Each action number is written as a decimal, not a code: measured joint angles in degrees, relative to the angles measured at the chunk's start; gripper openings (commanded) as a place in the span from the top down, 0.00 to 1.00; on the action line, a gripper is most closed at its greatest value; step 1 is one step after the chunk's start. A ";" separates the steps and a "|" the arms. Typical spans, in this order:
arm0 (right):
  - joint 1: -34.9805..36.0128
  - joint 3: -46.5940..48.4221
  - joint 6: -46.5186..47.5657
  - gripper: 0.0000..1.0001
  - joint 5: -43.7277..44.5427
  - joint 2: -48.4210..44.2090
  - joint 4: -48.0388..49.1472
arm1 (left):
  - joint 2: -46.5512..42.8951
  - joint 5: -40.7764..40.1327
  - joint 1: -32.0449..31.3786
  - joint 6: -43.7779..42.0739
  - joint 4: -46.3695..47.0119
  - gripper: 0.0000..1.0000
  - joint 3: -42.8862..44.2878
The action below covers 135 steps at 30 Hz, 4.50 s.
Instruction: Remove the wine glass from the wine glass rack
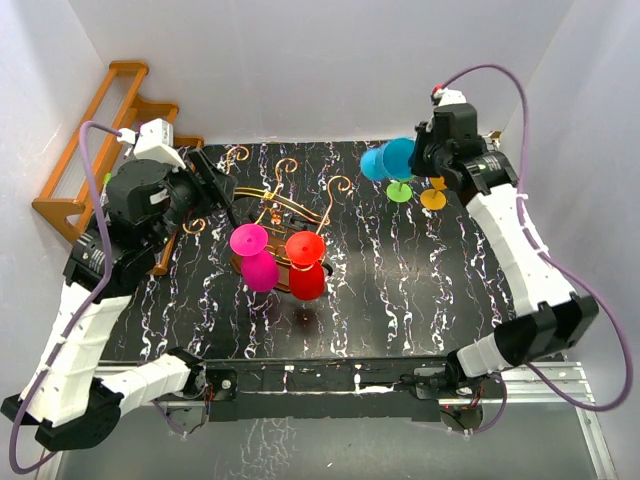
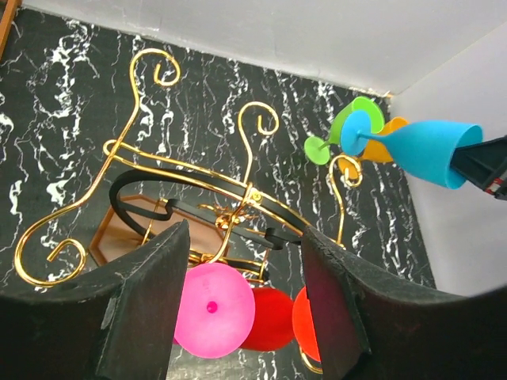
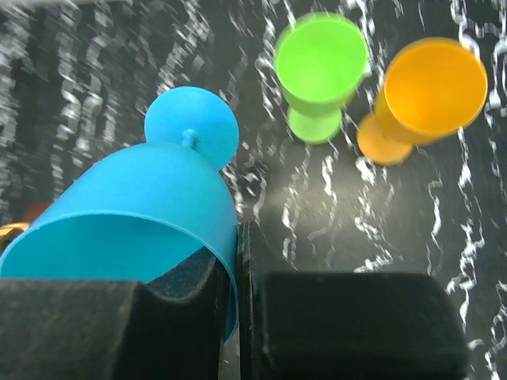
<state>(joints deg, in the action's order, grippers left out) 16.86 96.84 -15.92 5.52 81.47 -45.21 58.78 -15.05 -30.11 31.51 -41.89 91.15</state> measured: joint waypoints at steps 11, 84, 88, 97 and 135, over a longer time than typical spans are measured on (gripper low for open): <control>-5.33 -6.45 1.68 0.92 -0.20 9.55 -3.85 | 2.19 1.88 0.00 -1.07 -4.85 0.44 -1.25; -5.29 -19.76 -1.88 0.65 -30.97 -22.40 17.20 | -1.90 8.44 0.00 10.69 -10.23 0.43 -13.99; -5.29 -19.82 -1.70 0.65 -30.73 -22.91 17.22 | -1.90 8.33 0.00 10.64 -11.65 0.43 -13.75; -5.29 -20.72 -1.75 0.65 -30.73 -23.12 18.32 | -2.78 7.98 0.00 10.71 -15.13 0.43 -13.22; -5.29 -21.07 -1.77 0.65 -30.08 -23.06 18.51 | 0.37 12.35 0.00 9.97 -11.54 0.43 -7.96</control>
<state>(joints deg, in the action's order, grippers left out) 11.57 75.77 -17.69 -24.56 58.41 -26.70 59.16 -2.70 -30.11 41.47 -53.43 83.20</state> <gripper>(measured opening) 0.348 0.571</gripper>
